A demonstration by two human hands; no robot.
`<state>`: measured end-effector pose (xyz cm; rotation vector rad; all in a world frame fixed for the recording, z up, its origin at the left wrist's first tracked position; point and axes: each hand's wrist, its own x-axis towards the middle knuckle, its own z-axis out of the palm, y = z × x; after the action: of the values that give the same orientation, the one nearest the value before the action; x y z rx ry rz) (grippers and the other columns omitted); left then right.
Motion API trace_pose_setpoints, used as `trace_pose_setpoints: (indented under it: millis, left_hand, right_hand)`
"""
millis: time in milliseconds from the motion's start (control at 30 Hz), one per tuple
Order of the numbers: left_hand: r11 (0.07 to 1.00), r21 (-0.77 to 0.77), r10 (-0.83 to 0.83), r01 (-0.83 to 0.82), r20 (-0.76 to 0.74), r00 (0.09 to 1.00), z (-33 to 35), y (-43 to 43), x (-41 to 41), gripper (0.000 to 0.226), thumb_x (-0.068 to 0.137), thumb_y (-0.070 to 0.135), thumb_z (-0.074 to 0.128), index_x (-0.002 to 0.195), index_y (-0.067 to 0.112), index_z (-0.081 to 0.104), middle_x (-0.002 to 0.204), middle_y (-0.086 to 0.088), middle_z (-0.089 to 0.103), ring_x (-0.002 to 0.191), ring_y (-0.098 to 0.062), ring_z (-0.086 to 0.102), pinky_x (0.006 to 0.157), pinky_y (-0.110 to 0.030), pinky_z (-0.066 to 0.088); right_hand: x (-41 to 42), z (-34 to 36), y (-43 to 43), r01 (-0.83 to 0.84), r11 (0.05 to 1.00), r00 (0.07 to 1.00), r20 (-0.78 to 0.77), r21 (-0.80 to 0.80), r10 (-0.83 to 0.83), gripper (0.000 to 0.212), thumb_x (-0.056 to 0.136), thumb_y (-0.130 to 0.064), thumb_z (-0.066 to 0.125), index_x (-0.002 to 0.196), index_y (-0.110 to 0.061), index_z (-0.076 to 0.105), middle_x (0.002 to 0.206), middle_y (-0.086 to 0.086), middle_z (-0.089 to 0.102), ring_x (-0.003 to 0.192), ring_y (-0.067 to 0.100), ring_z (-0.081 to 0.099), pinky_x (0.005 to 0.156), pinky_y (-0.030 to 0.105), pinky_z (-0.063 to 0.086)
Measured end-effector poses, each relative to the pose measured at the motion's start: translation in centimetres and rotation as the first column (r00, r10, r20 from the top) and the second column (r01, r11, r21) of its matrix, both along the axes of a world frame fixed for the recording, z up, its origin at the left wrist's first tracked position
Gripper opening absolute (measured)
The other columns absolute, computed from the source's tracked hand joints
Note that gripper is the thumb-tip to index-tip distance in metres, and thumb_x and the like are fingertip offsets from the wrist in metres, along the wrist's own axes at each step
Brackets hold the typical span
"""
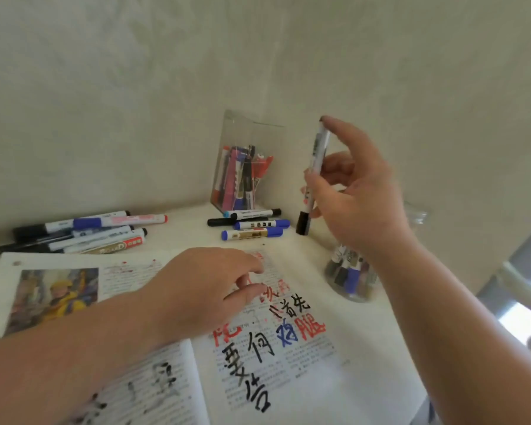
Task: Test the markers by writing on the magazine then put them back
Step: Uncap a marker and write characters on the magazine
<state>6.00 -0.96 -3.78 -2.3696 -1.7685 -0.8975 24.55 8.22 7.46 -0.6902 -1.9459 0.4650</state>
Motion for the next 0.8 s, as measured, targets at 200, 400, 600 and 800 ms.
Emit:
trace_pose_setpoints:
  millis: [200,400,600,800]
  left_hand:
    - [0.999,0.012,-0.031,0.031,-0.006,0.999,-0.5,0.0,0.3,0.029,0.098,0.053,0.052,0.116,0.036,0.067,0.091,0.020,0.068,0.082,0.000,0.061,0.076,-0.025,0.052]
    - [1.000,-0.002,-0.027,0.027,-0.034,0.999,-0.3,-0.2,0.4,0.029,0.100,0.052,0.049,0.118,0.037,0.065,0.094,0.020,0.067,0.085,-0.001,0.060,0.079,-0.026,0.052]
    - [0.999,-0.019,-0.028,0.027,-0.040,0.999,-0.2,-0.2,0.3,0.029,0.100,0.052,0.050,0.118,0.036,0.066,0.097,0.020,0.068,0.087,-0.001,0.060,0.080,-0.025,0.051]
    - [0.999,-0.044,-0.016,0.014,-0.046,0.999,-0.1,-0.2,0.2,0.029,0.100,0.053,0.049,0.118,0.037,0.066,0.097,0.020,0.068,0.087,-0.002,0.060,0.080,-0.025,0.051]
  right_hand:
    - [4.3,5.1,1.8,0.328,0.935,0.944,-0.078,0.135,-0.320,0.075,0.087,-0.010,0.063,0.146,-0.048,0.036,0.085,0.008,0.071,0.074,0.022,0.073,0.076,0.047,0.062]
    - [6.0,5.1,4.3,0.552,0.830,0.829,0.060,0.078,-0.556,0.054,0.091,-0.011,0.063,0.135,-0.034,0.040,0.089,0.005,0.067,0.080,0.024,0.070,0.071,0.039,0.057]
    - [5.7,3.9,5.9,0.619,0.785,0.759,0.251,0.004,-0.600,0.015,0.092,-0.019,0.068,0.103,-0.021,0.057,0.087,0.004,0.069,0.080,0.029,0.072,0.074,0.046,0.061]
    - [5.1,4.6,5.3,0.612,0.790,0.705,0.424,0.041,-0.568,0.022,0.095,-0.023,0.060,0.091,-0.008,0.076,0.088,0.005,0.072,0.085,0.028,0.066,0.075,0.037,0.053]
